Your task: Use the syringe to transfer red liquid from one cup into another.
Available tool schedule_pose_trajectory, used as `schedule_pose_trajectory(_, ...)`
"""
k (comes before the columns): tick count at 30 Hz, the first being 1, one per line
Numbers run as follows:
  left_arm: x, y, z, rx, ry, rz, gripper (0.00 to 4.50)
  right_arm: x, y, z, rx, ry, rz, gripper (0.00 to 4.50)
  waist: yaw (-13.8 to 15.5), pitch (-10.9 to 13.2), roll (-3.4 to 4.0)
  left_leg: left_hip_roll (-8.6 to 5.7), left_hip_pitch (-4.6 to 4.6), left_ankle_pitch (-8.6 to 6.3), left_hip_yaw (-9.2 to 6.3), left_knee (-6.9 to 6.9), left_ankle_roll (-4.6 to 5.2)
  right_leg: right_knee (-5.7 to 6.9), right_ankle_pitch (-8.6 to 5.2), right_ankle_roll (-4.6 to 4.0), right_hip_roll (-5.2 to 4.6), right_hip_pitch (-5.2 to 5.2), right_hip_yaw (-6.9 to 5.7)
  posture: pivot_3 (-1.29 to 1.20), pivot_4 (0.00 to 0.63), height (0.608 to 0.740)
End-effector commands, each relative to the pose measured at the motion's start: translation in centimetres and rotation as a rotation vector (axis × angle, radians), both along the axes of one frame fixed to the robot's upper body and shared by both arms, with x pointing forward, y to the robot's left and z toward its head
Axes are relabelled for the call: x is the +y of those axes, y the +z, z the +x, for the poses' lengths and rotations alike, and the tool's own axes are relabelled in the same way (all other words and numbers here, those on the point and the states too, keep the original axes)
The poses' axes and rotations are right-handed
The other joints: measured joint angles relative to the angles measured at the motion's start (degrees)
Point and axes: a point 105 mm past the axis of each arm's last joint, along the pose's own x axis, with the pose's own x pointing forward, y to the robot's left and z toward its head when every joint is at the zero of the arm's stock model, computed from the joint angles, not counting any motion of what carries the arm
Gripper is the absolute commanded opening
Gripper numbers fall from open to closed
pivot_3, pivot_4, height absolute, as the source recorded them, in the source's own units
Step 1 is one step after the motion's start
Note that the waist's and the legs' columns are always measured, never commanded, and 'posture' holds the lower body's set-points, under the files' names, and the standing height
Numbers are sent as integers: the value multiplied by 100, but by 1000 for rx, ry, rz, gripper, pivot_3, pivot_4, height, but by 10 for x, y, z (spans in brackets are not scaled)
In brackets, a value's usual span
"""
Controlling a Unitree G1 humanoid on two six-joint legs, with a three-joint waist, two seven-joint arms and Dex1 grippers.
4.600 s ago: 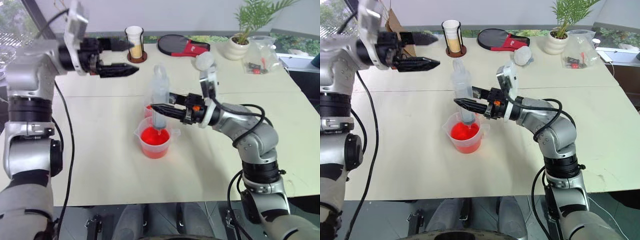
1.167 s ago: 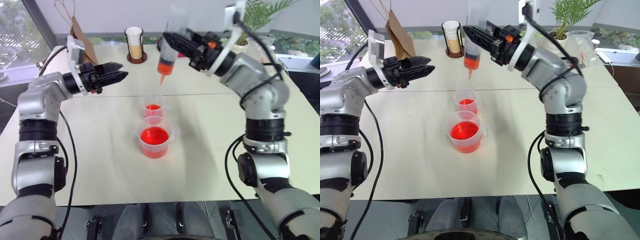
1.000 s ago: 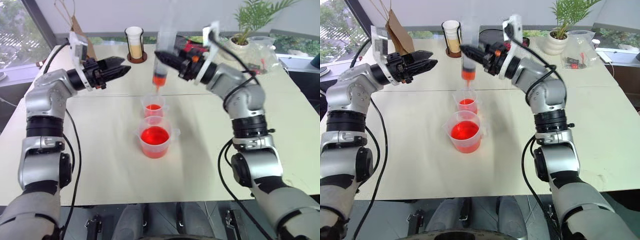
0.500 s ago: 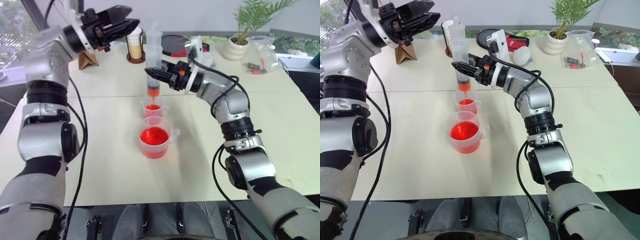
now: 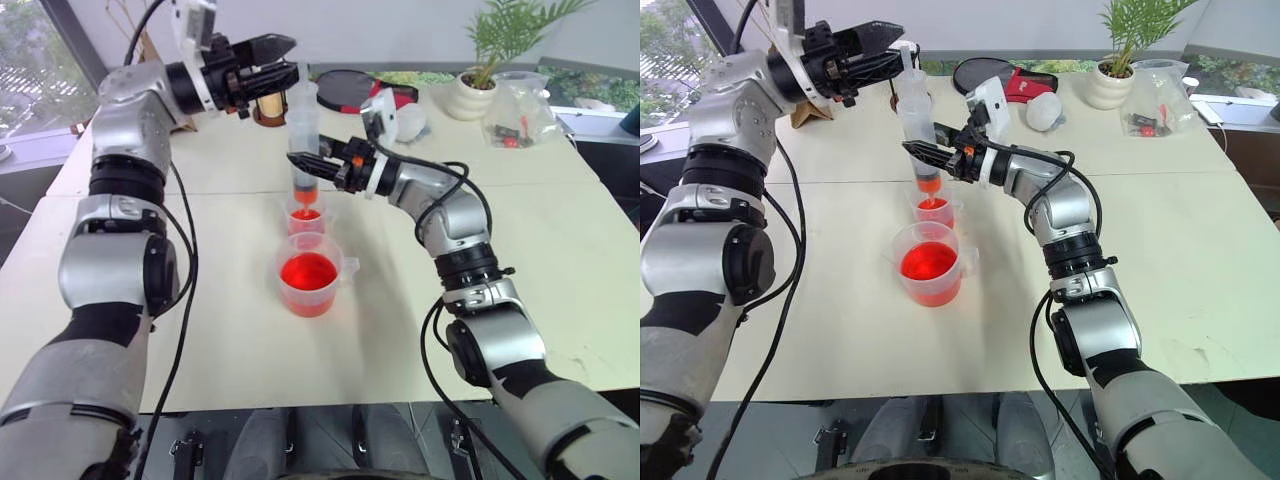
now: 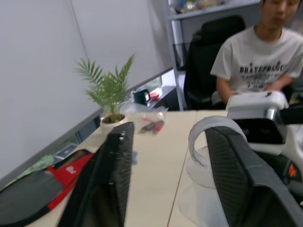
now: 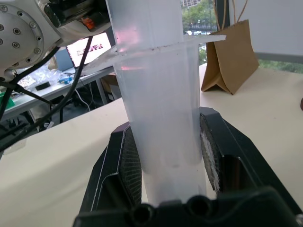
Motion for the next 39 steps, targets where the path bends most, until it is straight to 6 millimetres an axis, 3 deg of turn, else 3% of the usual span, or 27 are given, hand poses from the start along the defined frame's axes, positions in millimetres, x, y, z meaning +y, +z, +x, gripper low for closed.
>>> schedule_pose_trajectory(1, -4, 16, -4, -62, -8, -1, 645, 7, 20, -8, -76, 37, 28, 1384, 1, 0, 0, 0, 0, 0, 0, 0, 0, 0, 0, 0, 0, 0, 0, 0, 150, 740)
schedule_pose_trajectory(2, -4, 16, -4, -63, -12, -8, 77, 7, 20, -8, -76, 37, 27, 1384, -2, 0, 0, 0, -1, 0, 0, 0, 0, -1, 0, 0, 0, 0, 0, 0, 150, 740)
schedule_pose_trajectory(3, -5, 18, -5, -63, -22, -14, 27, 7, 19, -8, -76, 37, 27, 1384, -5, 0, 0, 0, -1, 0, 0, 0, 0, 0, 0, 0, 0, 0, 0, 0, 150, 740)
schedule_pose_trajectory(10, -8, 13, -12, -19, -93, -3, 27, 8, 23, -8, -87, 33, 38, 1384, -11, 0, 0, 1, -1, 0, 0, -1, 0, 0, 0, 0, 1, -1, 0, 0, 150, 740)
schedule_pose_trajectory(19, -13, -30, -8, 60, -87, 37, 27, 9, 54, -10, -109, 33, 109, 1384, -4, 0, 0, 1, 0, 2, -1, 0, -3, 1, 0, 0, 0, -1, 0, 0, 150, 740)
schedule_pose_trajectory(24, -16, -45, -6, 92, -76, 36, 27, 7, 62, -12, -124, 32, 120, 1384, 2, 0, 0, 0, 0, 3, -1, 0, -5, 2, 0, 0, -1, -1, 1, 0, 150, 740)
schedule_pose_trajectory(39, -29, -73, -1, 129, -62, 69, 27, 2, 88, -14, -198, 4, 163, 1384, -1, 0, 0, 0, 0, 3, -1, 0, -5, 1, 0, 0, -1, -1, 1, 0, 150, 740)
